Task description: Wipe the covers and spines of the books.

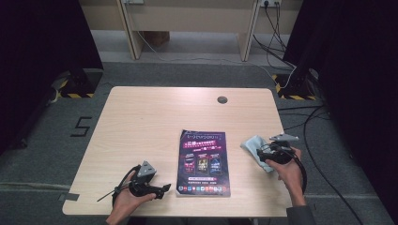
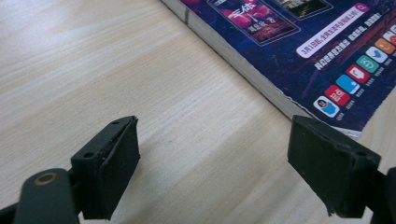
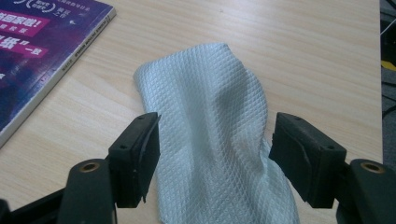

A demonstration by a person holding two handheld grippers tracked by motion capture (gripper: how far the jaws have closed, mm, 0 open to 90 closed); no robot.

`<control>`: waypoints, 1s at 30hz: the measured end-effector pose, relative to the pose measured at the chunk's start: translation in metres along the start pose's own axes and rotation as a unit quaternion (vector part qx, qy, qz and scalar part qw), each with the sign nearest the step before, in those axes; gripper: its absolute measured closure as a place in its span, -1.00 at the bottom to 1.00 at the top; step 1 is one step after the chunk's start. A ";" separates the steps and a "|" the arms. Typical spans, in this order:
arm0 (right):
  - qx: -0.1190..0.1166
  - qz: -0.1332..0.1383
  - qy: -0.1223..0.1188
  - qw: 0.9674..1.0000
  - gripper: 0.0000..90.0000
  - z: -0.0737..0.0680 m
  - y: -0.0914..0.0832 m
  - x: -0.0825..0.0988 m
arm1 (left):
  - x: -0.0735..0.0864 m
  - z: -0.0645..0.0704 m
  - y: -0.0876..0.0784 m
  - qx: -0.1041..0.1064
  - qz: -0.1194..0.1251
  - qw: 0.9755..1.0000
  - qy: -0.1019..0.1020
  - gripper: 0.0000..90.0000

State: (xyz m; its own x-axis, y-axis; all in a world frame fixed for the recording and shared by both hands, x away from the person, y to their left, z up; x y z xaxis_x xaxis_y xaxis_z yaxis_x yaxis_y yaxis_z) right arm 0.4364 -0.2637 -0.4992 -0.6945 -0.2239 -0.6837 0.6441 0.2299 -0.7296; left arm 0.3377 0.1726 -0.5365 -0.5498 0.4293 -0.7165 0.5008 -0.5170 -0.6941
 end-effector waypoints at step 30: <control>-0.044 -0.032 -0.020 0.998 0.55 0.000 0.028 0.009 | 0.000 0.000 0.006 -0.003 -0.013 1.000 0.002 -0.61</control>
State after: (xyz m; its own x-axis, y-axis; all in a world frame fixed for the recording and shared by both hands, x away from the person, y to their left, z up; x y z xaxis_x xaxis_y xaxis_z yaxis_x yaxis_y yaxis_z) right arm 0.4479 -0.2591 -0.5258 -0.7191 -0.2779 -0.6369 0.5670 0.2952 -0.7690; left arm 0.3407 0.1689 -0.5405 -0.5595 0.4455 -0.6989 0.4912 -0.5010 -0.7126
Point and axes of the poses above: each handheld gripper's, and its own axes: y roughly forward along the jaws, x roughly out of its underside, z roughly to its right, the point moved 4 cm from there along y, roughly forward along the jaws, and after that the axes turned 4 degrees about y, right-handed, at the moved point
